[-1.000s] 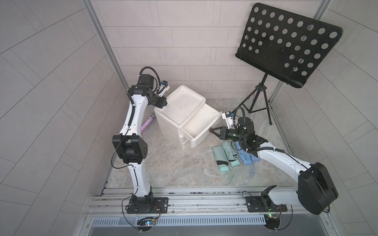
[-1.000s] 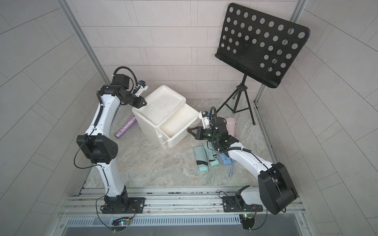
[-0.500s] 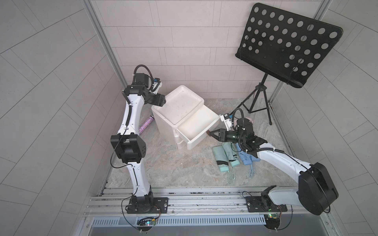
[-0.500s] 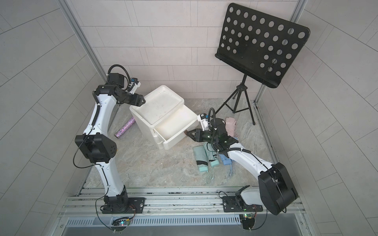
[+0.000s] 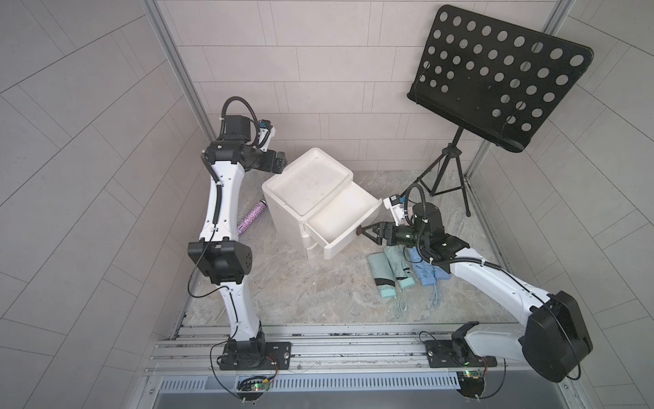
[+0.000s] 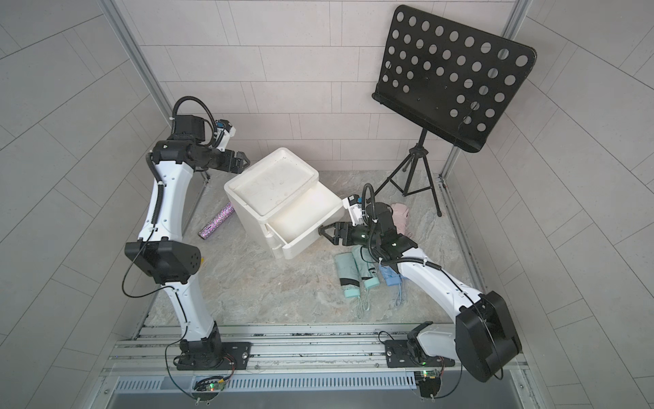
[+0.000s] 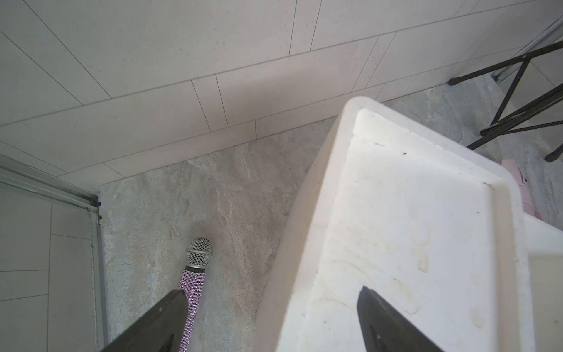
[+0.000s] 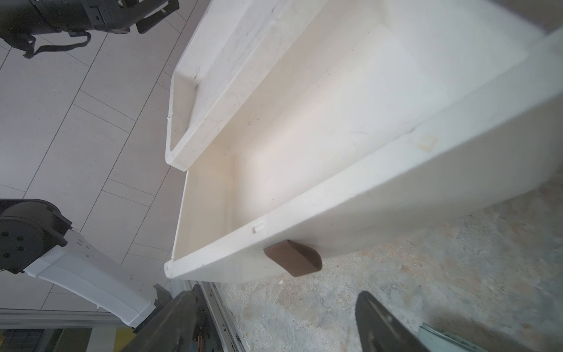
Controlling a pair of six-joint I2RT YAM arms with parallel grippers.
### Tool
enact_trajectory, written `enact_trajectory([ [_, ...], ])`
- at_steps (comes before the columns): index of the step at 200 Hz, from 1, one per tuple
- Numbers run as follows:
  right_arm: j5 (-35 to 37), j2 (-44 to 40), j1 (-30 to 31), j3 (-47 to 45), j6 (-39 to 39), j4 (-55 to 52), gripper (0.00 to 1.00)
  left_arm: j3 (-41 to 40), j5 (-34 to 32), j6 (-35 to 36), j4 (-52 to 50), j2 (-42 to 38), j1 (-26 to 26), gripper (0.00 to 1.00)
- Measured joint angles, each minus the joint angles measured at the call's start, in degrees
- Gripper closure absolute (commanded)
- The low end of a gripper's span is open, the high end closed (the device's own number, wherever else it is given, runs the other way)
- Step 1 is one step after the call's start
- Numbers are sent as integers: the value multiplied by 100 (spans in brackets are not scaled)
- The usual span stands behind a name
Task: Place the umbrella in the drawer by color
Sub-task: Open the drawer in the storage box.
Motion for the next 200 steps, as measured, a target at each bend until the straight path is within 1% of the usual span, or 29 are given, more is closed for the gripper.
enact_trajectory([
  [28, 195, -374, -37, 103, -186, -369, 13, 24, 188, -55, -210, -483, 0, 5],
  [40, 284, -549, -72, 125, -278, -586, 13, -114, 332, -63, -245, -798, 0, 5],
  [55, 431, -767, -111, 157, -407, -909, 12, -603, 603, -79, -284, -1357, 0, 4],
  [77, 772, -1058, -151, 339, -636, -1611, 12, -1620, 1075, -37, -400, -2271, 2, 3],
  [96, 1093, -1147, -151, 601, -831, -2271, 13, -2376, 1539, 103, -656, -2852, 4, 3],
  [128, 1591, -1150, -105, 704, -1064, -3174, 13, -3178, 2216, 457, -1235, -3283, 0, 3],
  [146, 1895, -1119, 81, 584, -1099, -3504, 13, -3587, 2505, 643, -1451, -3482, 2, 3],
  [174, 2282, -905, 527, 282, -1064, -3646, 15, -4212, 2863, 946, -1742, -3895, 2, 3],
  [200, 2509, -411, 811, 146, -992, -3635, 17, -4767, 3042, 1220, -1921, -4229, -17, 3],
])
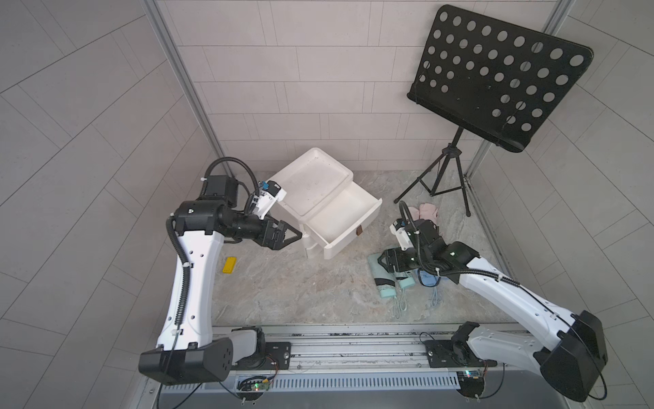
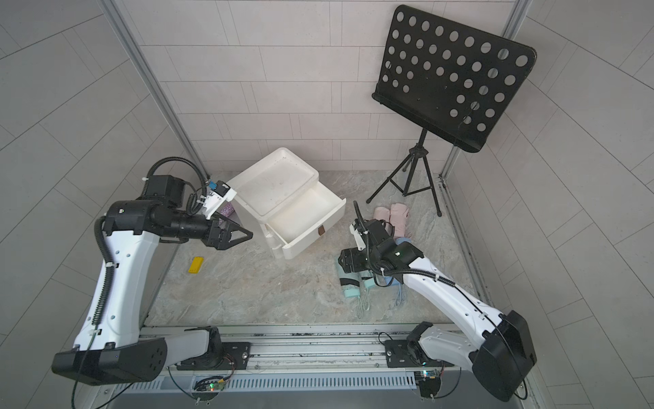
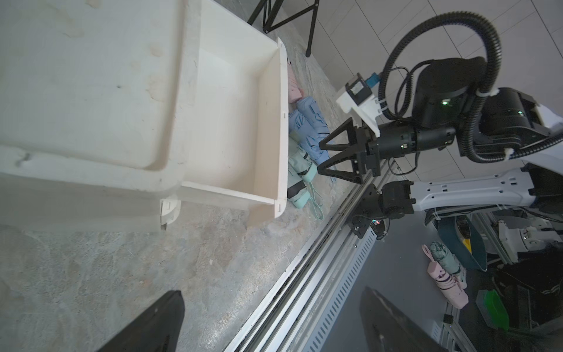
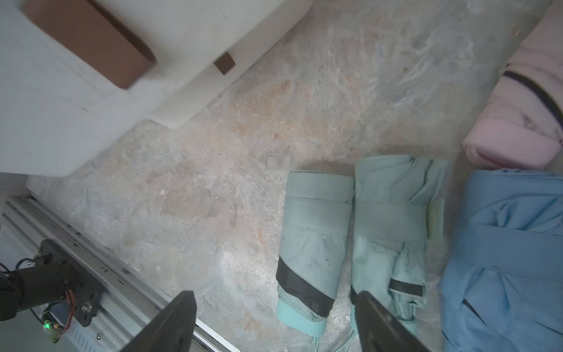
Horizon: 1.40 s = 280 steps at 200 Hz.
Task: Place the umbrella in the drawer by color
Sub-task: Open the drawer in the storage box, then pick up the umbrella from the center of the board.
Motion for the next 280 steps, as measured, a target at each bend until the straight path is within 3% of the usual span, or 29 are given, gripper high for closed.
enact_trajectory([
  [52, 352, 1084, 142, 17, 74, 31, 17, -699, 216, 304, -70, -140, -111, 3],
  [110, 533, 1587, 275, 17, 179, 308, 16, -1147, 249, 341, 72, -162, -122, 3],
  [216, 546, 2304, 356, -96, 306, 691, 16, -1180, 264, 225, 339, -173, -122, 3],
  [253, 654, 2385, 437, -136, 328, 688, 24, -1180, 264, 181, 393, -173, -122, 3],
  [280, 804, 2398, 481, -136, 330, 684, 24, -1180, 262, 164, 422, -173, -122, 3],
])
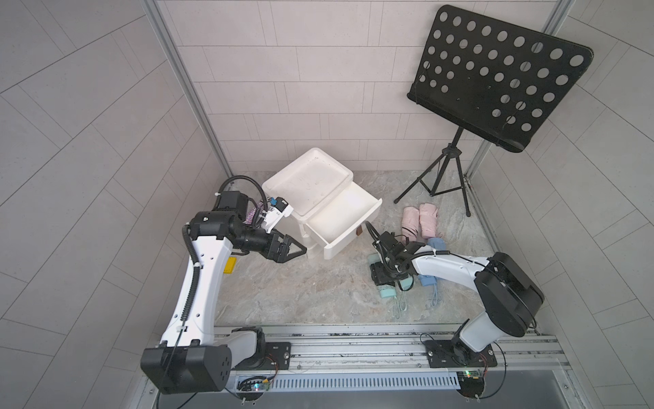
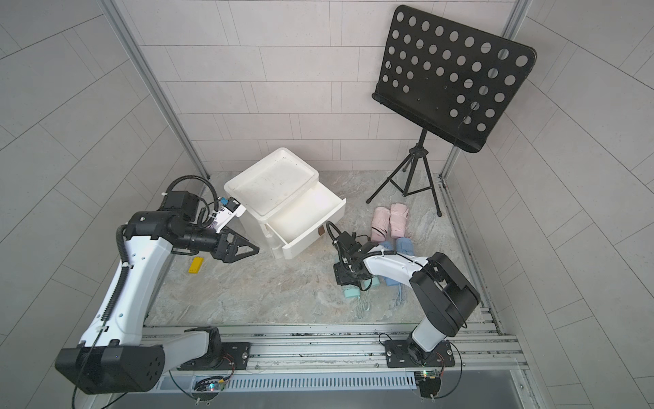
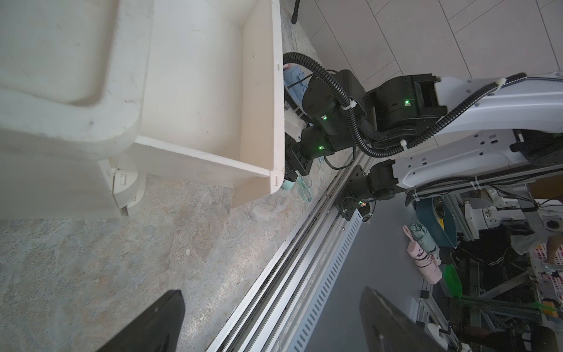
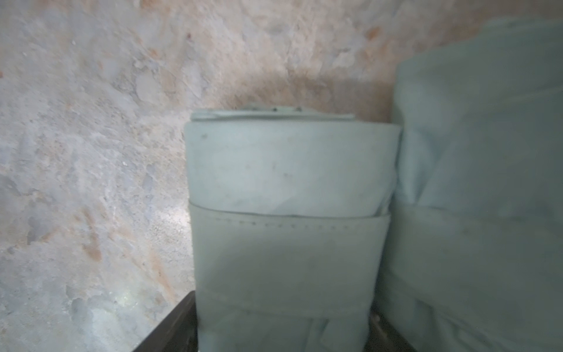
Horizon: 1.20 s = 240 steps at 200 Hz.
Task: Place the umbrella in the drawer by color
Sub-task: Pick up the umbrella from the center of the board.
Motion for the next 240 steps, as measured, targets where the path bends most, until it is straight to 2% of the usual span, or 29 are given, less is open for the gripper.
enact_trajectory([
  [26, 164, 76, 125, 26, -9, -57, 24, 0, 0, -2, 17, 0, 0, 3],
  [39, 254, 149, 179, 57, -13, -85, 29, 0, 0, -7, 22, 0, 0, 3],
  [69, 387, 190, 245, 94, -4, -114, 52, 0, 0, -52, 28, 0, 0, 3],
  [85, 409, 122, 258, 87, 35, -92, 59, 0, 0, -76, 37, 0, 0, 3],
  [121, 391, -297, 258, -267, 85, 59, 60, 0, 2, -120, 46, 0, 0, 3],
  [162, 367, -1738, 262, -562, 181, -160, 61, 146, -2, -243, 44, -35, 0, 3],
  [200, 369, -2859, 262, -116, 181, -553, 62, 660, 22, -470, 31, -214, -2, 3],
  [240, 254, -2977, 356, 761, 61, -785, 61, 1493, 85, -802, 20, -138, -260, 2],
])
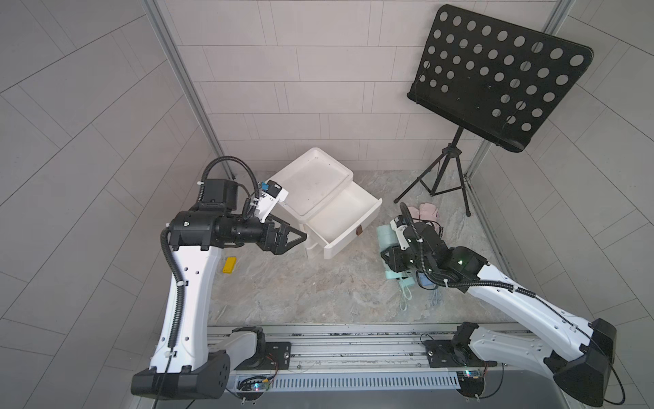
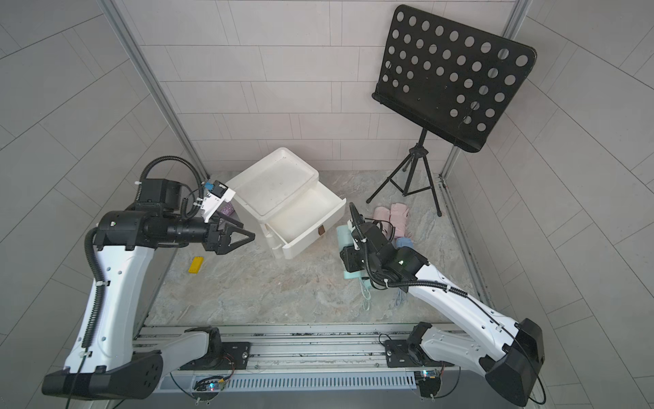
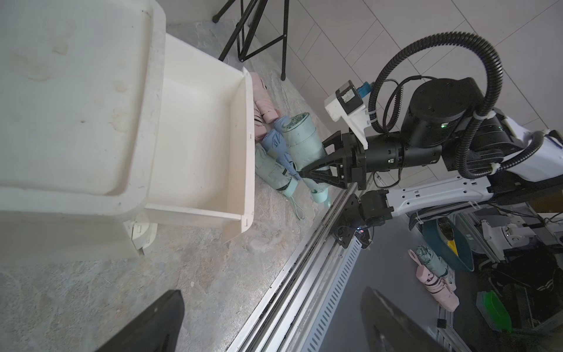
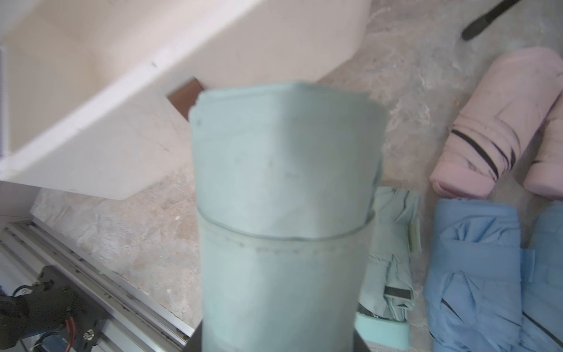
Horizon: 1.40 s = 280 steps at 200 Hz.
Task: Place the umbrella in the drawer by color
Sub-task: Pick up the umbrella from the center of the board.
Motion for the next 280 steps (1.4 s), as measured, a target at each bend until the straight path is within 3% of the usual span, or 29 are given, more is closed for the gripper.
enact_trajectory([
  [37, -116, 481, 262, 1056, -256, 9, 61, 651, -87, -492, 229, 422, -645, 1],
  [84, -321, 1513, 546, 2369, -522, 90, 61, 1130, -767, -955, 640, 1191, -1464, 0],
  [139, -481, 2371, 933, 3263, -715, 105, 61, 1325, -1231, -1355, 1054, 1572, -1585, 0],
  [229, -608, 2511, 1032, 3530, -741, 190, 61, 1014, -1335, -1856, 1668, 1513, -1639, 0],
  [245, -640, 2562, 1040, 3530, -741, 229, 61, 984, -1327, -1912, 1707, 1523, -1655, 5],
  [280, -667, 2603, 1040, 3530, -741, 319, 61, 940, -1220, -2006, 1792, 1580, -1700, 38],
])
